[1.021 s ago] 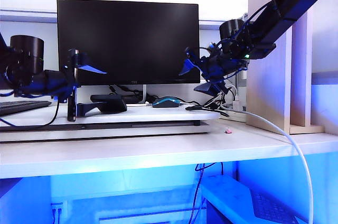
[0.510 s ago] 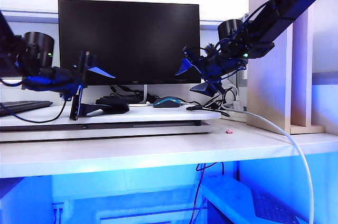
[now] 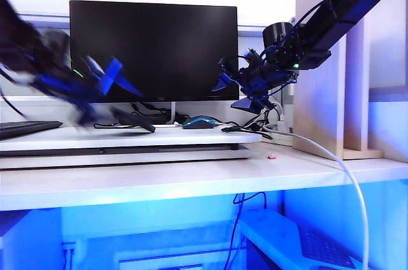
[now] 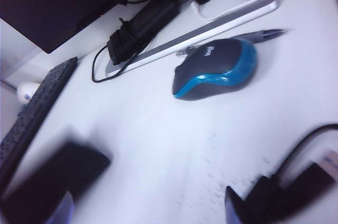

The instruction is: Unplug the data cable of the portable hard drive.

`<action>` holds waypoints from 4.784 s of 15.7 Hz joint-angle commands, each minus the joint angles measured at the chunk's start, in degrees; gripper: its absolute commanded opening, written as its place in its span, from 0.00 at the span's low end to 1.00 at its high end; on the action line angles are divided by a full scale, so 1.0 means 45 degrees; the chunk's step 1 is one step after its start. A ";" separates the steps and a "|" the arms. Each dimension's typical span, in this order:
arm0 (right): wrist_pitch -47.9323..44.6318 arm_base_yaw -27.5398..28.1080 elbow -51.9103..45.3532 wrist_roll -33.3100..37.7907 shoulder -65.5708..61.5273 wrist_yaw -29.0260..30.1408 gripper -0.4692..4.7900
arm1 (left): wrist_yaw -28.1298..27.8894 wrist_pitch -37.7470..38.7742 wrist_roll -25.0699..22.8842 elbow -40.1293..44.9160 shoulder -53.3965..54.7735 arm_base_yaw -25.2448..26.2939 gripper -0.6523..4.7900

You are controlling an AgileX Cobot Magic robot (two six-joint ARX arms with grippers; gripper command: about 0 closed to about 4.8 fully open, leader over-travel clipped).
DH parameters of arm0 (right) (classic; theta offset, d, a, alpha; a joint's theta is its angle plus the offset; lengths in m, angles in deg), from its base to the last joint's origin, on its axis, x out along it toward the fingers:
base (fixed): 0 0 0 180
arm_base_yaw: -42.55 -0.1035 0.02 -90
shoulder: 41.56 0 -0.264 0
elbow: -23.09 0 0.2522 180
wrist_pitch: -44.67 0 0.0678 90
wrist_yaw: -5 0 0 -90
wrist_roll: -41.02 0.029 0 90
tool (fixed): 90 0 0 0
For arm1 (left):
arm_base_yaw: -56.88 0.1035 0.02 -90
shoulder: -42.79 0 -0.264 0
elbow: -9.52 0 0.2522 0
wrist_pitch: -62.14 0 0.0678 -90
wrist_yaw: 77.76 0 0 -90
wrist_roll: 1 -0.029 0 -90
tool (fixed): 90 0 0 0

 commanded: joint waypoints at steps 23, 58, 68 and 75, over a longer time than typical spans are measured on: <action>0.2827 -0.0253 0.2521 -0.6110 0.2229 -0.1749 0.80 | -0.4561 0.4240 -0.9578 -0.1214 -0.4167 -0.0738 0.96; 1.0622 -0.0267 0.2516 -0.6518 1.2449 -0.1948 0.80 | -0.3055 1.0661 -0.8160 -0.1175 -1.3226 -0.0714 0.86; 1.4440 -0.0267 0.2506 -0.7494 1.5144 -0.5241 0.80 | -0.3118 1.1934 -0.8213 0.0228 -1.5533 -0.0709 0.85; 1.5625 -0.0262 0.0243 -0.7543 1.8263 -0.5824 0.78 | -0.3473 1.1725 -0.8082 0.4070 -1.9103 -0.0714 0.85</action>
